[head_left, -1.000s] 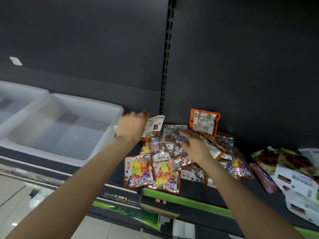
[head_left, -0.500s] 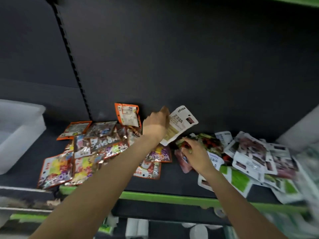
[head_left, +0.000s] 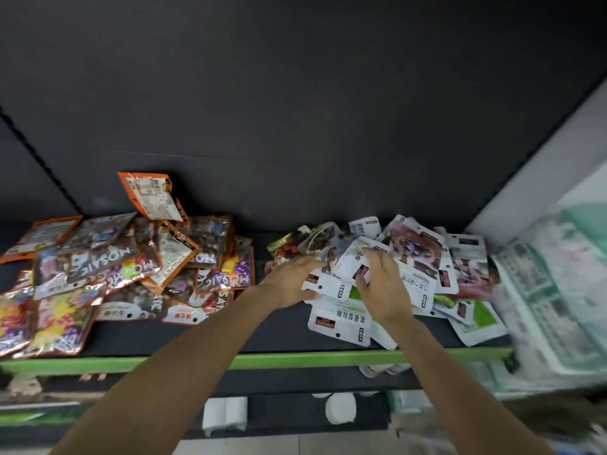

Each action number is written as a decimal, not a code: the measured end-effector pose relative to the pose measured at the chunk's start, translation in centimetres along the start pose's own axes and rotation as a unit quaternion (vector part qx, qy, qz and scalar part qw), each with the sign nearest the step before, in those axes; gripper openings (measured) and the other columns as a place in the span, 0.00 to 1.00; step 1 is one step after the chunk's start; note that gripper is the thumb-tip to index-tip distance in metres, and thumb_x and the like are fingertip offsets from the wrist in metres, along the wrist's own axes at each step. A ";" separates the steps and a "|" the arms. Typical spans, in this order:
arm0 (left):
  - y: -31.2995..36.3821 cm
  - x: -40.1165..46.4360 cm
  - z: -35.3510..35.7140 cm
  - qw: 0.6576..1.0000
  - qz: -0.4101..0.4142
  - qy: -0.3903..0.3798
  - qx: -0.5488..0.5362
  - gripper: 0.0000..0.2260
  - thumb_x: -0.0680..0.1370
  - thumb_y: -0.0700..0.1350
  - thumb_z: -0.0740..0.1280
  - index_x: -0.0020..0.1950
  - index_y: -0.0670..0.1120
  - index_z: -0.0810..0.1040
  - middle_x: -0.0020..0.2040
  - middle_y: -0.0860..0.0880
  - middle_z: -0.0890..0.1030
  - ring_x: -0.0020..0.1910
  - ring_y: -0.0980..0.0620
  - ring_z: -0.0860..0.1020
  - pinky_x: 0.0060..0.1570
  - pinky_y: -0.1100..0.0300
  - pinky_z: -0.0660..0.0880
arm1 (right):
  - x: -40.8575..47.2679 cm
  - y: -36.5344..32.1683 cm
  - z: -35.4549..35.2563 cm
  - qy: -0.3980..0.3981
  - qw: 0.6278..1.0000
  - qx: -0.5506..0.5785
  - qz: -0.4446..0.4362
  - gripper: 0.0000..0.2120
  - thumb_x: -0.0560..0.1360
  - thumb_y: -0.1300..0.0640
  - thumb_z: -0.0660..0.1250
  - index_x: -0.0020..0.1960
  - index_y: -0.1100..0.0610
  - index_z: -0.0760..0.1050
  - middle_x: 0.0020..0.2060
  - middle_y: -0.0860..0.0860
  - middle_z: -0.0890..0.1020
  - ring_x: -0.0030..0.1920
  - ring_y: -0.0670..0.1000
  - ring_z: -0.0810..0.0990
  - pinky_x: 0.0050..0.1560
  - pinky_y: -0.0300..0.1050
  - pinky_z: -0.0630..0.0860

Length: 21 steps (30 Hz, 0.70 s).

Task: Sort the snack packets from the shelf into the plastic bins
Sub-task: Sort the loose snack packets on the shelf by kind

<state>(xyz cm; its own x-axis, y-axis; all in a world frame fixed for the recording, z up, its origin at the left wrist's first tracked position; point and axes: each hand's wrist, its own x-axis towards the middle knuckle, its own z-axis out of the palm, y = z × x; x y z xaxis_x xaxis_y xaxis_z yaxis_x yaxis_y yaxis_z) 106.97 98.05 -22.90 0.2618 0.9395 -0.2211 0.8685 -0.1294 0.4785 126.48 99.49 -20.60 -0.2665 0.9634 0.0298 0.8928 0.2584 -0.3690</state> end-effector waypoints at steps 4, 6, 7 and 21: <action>-1.2 -1.7 -0.7 0.995 -0.030 0.086 -0.026 0.26 0.76 0.46 0.67 0.73 0.51 0.64 0.72 0.49 0.66 0.70 0.49 0.64 0.68 0.57 0.62 | 1.1 -1.9 1.7 -0.094 0.986 -0.119 -0.069 0.25 0.81 0.48 0.56 0.75 0.50 0.55 0.74 0.52 0.58 0.74 0.53 0.57 0.74 0.53 0.55; -2.6 -3.2 -1.6 0.989 -0.055 0.137 0.006 0.24 0.77 0.47 0.67 0.72 0.50 0.65 0.70 0.47 0.68 0.68 0.47 0.66 0.66 0.56 0.64 | 1.3 -2.7 2.3 -0.081 0.987 -0.132 -0.045 0.25 0.81 0.48 0.56 0.76 0.50 0.55 0.73 0.53 0.58 0.74 0.54 0.58 0.73 0.54 0.55; -3.4 -4.1 -2.1 0.984 -0.069 0.162 0.019 0.23 0.77 0.47 0.66 0.71 0.49 0.66 0.69 0.46 0.69 0.67 0.46 0.67 0.66 0.56 0.64 | 1.4 -3.2 2.6 -0.063 0.988 -0.135 -0.042 0.25 0.81 0.48 0.56 0.76 0.52 0.55 0.73 0.53 0.59 0.73 0.54 0.58 0.73 0.53 0.56; -20.1 -18.2 -8.2 0.914 -0.315 0.245 0.075 0.30 0.77 0.55 0.64 0.73 0.42 0.60 0.73 0.43 0.62 0.74 0.42 0.56 0.71 0.48 0.55 | 2.7 -23.1 10.2 -0.155 0.965 0.025 -0.212 0.29 0.80 0.49 0.58 0.77 0.48 0.50 0.77 0.50 0.52 0.74 0.55 0.57 0.71 0.50 0.60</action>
<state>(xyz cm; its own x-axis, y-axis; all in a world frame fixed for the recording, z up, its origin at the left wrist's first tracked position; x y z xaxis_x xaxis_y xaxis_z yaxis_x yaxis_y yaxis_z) 81.31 86.17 -21.48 -0.4975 0.8674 0.0123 0.8396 0.4780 0.2580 101.41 95.39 -21.50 -0.7065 0.7022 -0.0883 0.6632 0.6133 -0.4291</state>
